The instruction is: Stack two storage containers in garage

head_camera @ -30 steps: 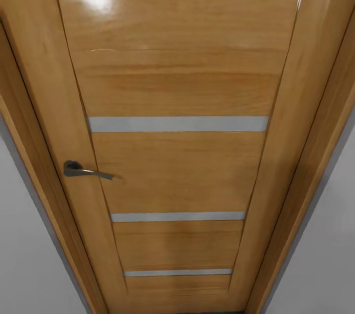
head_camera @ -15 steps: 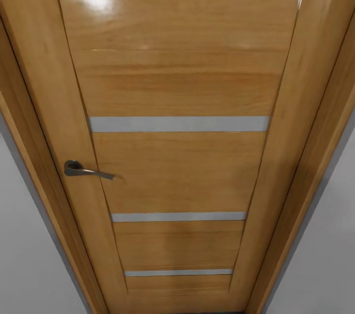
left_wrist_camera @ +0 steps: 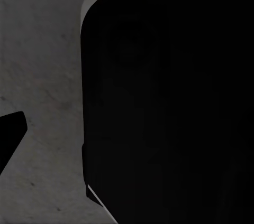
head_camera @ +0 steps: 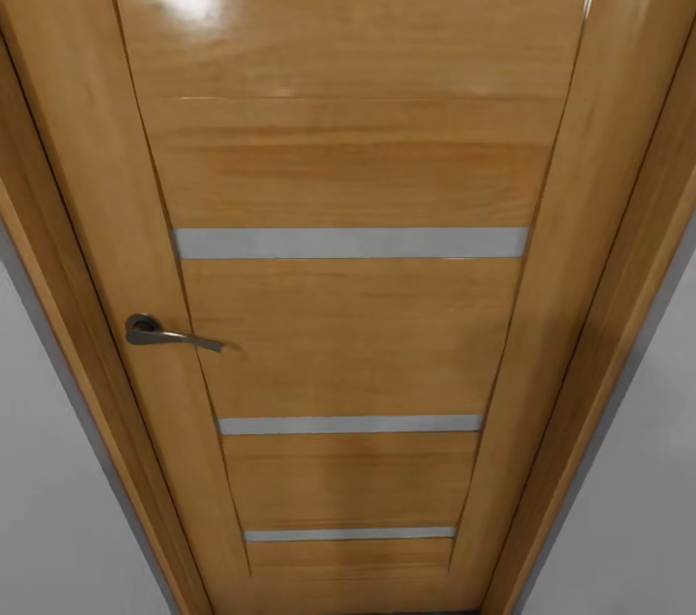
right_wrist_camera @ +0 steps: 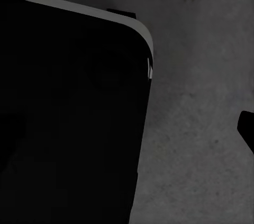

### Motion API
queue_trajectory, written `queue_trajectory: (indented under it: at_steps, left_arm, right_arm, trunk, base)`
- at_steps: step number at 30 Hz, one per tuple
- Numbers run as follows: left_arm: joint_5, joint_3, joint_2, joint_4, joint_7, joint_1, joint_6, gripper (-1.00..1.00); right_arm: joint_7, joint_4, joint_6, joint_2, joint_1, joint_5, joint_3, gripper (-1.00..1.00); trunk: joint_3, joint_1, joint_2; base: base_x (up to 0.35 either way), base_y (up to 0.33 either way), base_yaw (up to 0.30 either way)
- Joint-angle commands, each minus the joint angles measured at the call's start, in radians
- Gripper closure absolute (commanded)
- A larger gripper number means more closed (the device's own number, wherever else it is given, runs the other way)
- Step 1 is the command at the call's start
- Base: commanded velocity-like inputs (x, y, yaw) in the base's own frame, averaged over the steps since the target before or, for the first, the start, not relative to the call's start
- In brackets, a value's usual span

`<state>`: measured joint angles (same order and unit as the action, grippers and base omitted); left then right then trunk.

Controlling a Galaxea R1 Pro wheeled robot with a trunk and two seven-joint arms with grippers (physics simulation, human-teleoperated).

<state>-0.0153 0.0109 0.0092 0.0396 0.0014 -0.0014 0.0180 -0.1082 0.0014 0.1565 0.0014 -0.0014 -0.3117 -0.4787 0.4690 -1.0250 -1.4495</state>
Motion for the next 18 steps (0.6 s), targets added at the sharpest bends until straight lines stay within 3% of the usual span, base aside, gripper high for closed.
queue_trajectory:
  at_steps: [1,18]
  left_arm:
    - [-0.002,0.0,0.0,0.0,0.0,0.0,0.002,-1.0]
    - [-0.002,0.0,0.0,0.0,0.0,0.0,0.002,-1.0]
  right_arm:
    - [-0.002,0.0,0.003,0.0,0.0,-0.009,-0.009,-1.0]
    - [-0.002,0.0,0.004,-0.002,0.0,-0.007,-0.008,-1.0]
  trunk:
    - [0.001,0.0,0.0]
    - [0.001,0.0,0.0]
  base:
    - [0.0,0.0,0.0]
    - [0.0,0.0,0.0]
